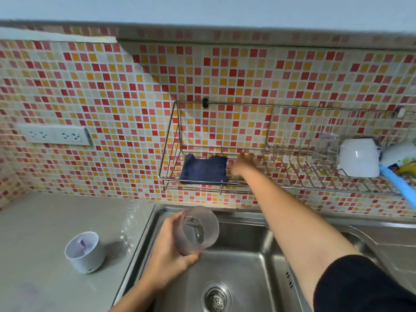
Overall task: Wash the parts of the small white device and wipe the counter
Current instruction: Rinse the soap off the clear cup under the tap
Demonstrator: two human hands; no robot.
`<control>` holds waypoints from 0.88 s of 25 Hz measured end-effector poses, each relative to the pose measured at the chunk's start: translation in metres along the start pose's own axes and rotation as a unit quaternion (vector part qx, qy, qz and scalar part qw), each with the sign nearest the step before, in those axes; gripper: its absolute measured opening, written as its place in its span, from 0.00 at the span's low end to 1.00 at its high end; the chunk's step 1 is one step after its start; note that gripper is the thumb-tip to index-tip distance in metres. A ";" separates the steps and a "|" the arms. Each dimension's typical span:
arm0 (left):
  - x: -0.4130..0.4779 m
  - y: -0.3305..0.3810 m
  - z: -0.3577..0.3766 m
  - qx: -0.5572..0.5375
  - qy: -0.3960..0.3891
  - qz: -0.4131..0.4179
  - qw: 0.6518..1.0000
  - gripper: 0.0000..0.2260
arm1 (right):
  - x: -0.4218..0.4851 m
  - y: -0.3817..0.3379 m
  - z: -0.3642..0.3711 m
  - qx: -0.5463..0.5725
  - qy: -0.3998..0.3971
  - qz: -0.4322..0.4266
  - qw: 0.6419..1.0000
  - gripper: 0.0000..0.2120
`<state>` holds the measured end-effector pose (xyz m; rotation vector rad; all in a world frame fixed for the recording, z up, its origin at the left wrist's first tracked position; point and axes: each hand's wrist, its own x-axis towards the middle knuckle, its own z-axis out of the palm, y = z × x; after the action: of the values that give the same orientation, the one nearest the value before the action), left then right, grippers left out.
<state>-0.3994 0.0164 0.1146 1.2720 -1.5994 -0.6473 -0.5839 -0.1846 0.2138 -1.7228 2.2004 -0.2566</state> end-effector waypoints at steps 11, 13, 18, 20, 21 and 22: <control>-0.017 0.010 0.094 -0.185 -0.113 -0.100 0.971 0.43 | -0.114 0.151 -0.002 0.479 0.431 -0.132 0.754 0.11; -0.023 0.010 0.110 -0.200 -0.133 -0.119 0.963 0.42 | -0.109 0.191 0.037 0.524 0.453 -0.048 0.720 0.12; -0.033 0.006 0.127 -0.228 -0.133 -0.160 0.951 0.38 | -0.049 0.252 0.119 0.269 0.082 0.083 0.956 0.37; -0.036 0.001 0.126 -0.221 -0.125 -0.170 0.952 0.38 | -0.034 0.254 0.128 0.249 -0.008 0.044 0.967 0.42; -0.038 -0.003 0.123 -0.214 -0.120 -0.177 0.953 0.39 | -0.029 0.252 0.131 0.238 -0.025 0.016 0.971 0.43; -0.040 -0.006 0.120 -0.211 -0.116 -0.183 0.953 0.40 | -0.027 0.250 0.135 0.211 -0.030 -0.011 0.977 0.43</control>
<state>-0.5048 0.0336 0.0471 1.2040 -1.3121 -1.3386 -0.7555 -0.0876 0.0072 -1.4957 1.9121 -0.6188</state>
